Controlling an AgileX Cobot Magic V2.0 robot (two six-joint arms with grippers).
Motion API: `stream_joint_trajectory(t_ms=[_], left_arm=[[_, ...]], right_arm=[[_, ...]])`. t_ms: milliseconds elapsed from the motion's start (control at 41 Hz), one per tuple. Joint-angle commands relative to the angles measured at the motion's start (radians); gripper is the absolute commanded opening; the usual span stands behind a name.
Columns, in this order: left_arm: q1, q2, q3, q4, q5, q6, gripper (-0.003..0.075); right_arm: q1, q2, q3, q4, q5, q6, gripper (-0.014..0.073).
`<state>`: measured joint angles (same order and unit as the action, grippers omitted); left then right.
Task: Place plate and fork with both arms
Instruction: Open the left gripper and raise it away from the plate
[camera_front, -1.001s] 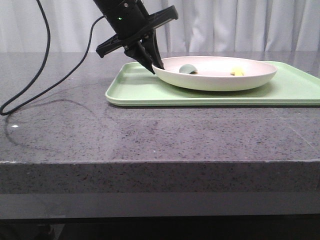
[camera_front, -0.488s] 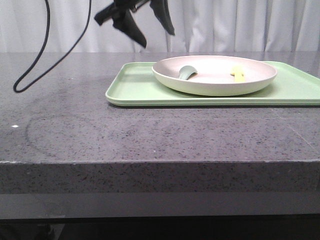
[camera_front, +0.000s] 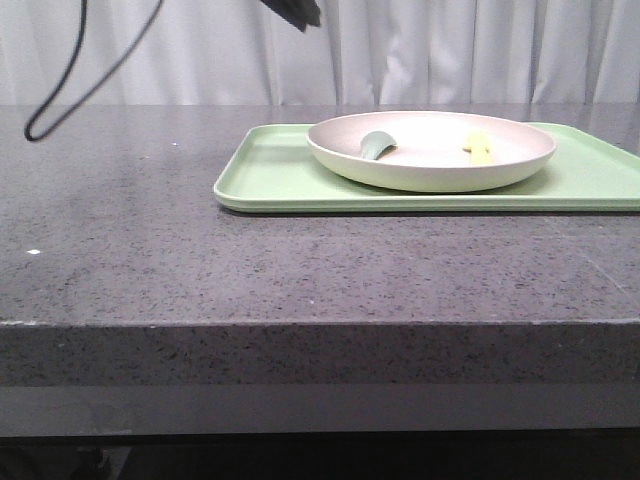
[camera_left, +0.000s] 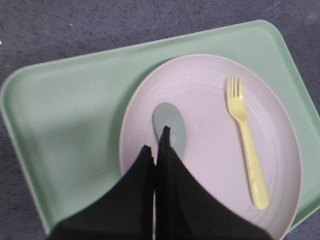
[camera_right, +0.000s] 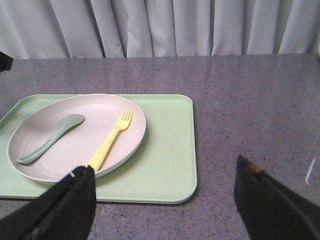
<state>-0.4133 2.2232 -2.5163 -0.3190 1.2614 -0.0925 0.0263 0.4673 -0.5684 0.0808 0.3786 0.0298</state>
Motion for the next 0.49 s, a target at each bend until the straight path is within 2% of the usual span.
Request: stream_joint_trajectory(t_ms=[0,147,269,464], left_arm=[[0.002,-0.138,0.032,0.102,0.01,0.014,-0.0018],[0.009,-0.279,0.207,0.283,0.01,0.012,-0.0018],[0.047,-0.381,0.374,0.296,-0.024,0.012,-0.0018],[0.124,-0.577,0.708,0.296,-0.187,0.007,-0.0018]], right_arm=[[-0.003,0.011,-0.033,0.0,-0.074,-0.01,0.0592],[-0.003,0.011,-0.033,0.0,-0.074,-0.01,0.0592],[-0.003,0.011,-0.032,0.0,-0.075,-0.01,0.0592],[-0.003,0.011,-0.031,0.0,-0.075,-0.01,0.0592]])
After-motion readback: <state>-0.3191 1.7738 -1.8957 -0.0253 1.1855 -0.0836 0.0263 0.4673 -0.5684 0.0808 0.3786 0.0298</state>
